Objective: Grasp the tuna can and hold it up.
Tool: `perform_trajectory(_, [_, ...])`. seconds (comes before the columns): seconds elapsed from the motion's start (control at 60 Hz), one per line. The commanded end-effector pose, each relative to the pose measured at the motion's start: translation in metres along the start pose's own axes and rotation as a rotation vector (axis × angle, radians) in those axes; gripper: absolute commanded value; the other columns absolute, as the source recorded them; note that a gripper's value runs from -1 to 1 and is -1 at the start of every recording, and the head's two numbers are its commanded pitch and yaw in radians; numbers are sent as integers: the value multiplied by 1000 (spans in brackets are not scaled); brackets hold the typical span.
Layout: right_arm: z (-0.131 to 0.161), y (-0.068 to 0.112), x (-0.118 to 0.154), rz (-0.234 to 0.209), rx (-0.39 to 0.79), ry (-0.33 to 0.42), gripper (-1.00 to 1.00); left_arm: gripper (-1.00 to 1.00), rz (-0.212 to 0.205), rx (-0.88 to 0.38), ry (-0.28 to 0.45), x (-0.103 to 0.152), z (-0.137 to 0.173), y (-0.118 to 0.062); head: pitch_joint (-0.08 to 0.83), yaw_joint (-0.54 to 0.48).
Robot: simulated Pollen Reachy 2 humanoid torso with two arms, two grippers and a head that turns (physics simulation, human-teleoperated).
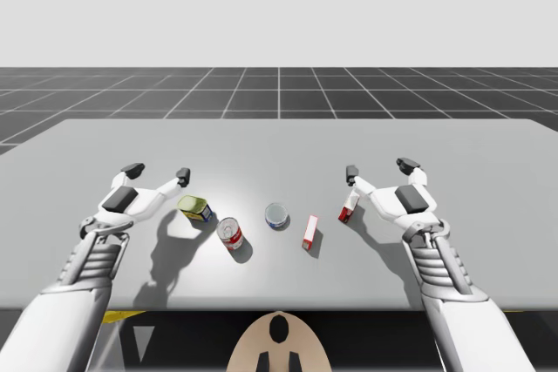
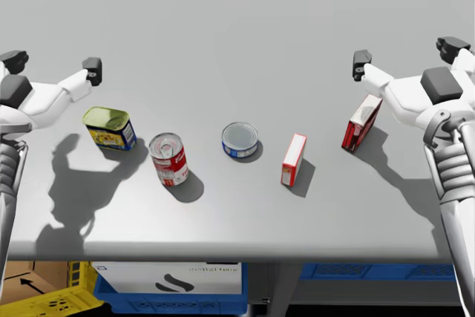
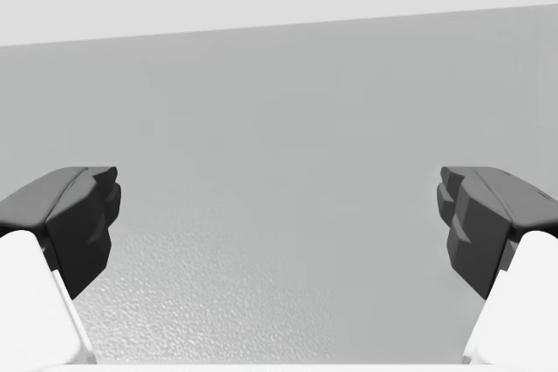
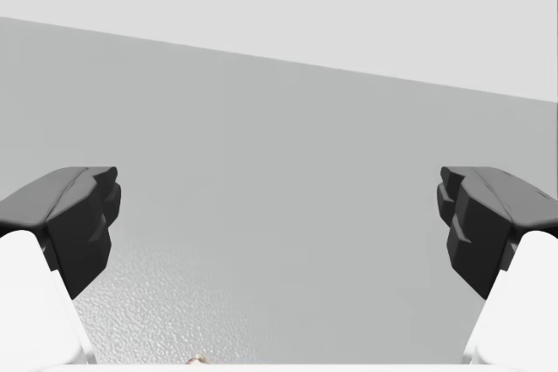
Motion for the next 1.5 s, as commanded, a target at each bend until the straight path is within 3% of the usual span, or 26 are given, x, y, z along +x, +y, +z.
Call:
perform_trajectory(0.017, [-1, 0, 0, 0, -2, 1, -1000, -1000, 23, -34, 16, 6, 4, -9, 705, 20])
perform_trajectory(0.067, [-1, -1, 0, 0, -5, 3, -1000, -1000, 37, -58, 52, 9, 8, -17, 704, 18])
perform_trajectory(0.217, [-2, -1, -1, 3, -8, 4, -1000, -1000, 8, -178, 194, 24, 24, -45, 703, 20])
perform_trajectory(0.433, [-2, -1, 0, 5, -8, 2, -1000, -1000, 4, -469, 392, 47, 43, -92, 699, 19])
perform_trajectory(0.617, [-2, -2, 0, 4, -7, 1, -1000, -1000, -63, -617, 477, 48, 45, -136, 695, 14])
perform_trajectory(0.817, [-2, -2, 0, 5, -7, -1, -1000, -1000, -129, -674, 524, 39, 34, -172, 693, 10])
perform_trajectory(0.95, [-2, -3, 1, 5, -7, -2, -1000, -1000, -140, -690, 552, 33, 22, -184, 688, 7])
perform_trajectory(1.1, [-1, -3, 1, 6, -7, -1, -1000, -1000, -122, -692, 593, 23, 4, -192, 690, 3])
perform_trajectory(1.5, [-2, -4, 1, 5, -8, -3, -1000, -1000, -170, -649, 676, -3, -33, -205, 703, -5])
